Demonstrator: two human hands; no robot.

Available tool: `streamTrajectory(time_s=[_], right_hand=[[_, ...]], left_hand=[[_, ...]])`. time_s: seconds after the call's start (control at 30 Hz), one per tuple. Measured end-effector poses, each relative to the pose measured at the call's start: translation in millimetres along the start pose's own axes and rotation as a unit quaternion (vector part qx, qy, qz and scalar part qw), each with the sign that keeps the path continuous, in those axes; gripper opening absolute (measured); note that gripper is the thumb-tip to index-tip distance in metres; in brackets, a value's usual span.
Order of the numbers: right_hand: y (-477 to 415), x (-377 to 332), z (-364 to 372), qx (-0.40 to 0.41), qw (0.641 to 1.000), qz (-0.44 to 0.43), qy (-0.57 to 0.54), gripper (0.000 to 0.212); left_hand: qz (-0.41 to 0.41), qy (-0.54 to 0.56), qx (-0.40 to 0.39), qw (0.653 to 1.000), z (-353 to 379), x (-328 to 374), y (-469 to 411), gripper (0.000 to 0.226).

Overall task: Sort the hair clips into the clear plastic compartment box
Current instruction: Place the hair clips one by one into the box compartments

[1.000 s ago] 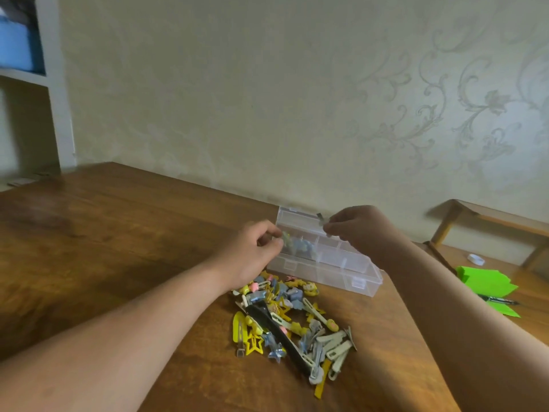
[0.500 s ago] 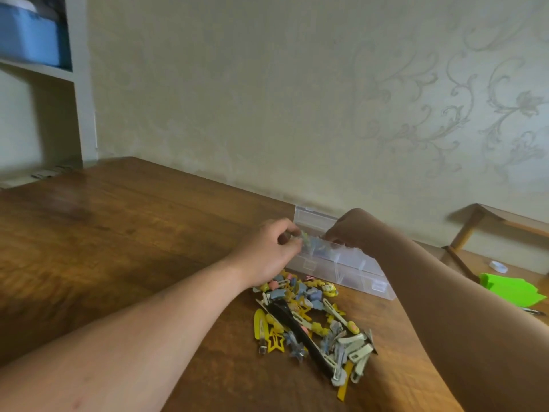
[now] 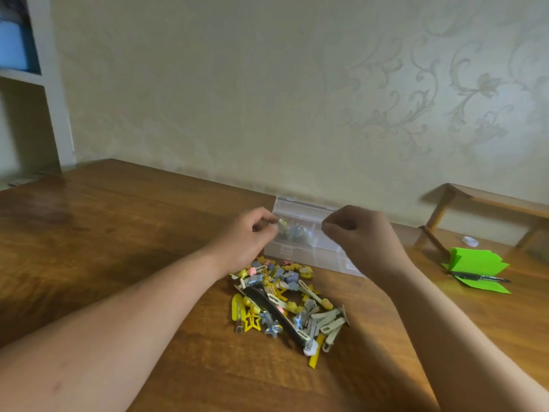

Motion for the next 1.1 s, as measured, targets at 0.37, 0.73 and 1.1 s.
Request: streamTrajectory(time_s=[0.37,0.73,1.1], right_hand=[[32.5,7.9,43.5,-0.127,0.962,-0.041,0.240,0.033],[35.9,9.4,46.5,-0.133,0.939,-0.066,0.312,0.033],[37.7,10.1,48.9,-0.136,0.932,-0.072,0.329,0.020]], left_hand=[[-0.001,-0.014,0.002,1.000,0.1,2.6,3.4,0.024],[-0.002,-0.021,-0.002,1.000,0.9,1.3,3.4,0.025],[-0.004,-0.025,-0.008,1.000,1.7,0.3,3.2,0.026]])
Point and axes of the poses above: each hand's wrist, its own y-axis away from the middle knuckle, its own z-axis out of the palm, x = y × z, the point moved 9 cm from there along -y, towards the middle knuckle, and after that the axes turned 15 degrees about z, right-handed, at the moved point
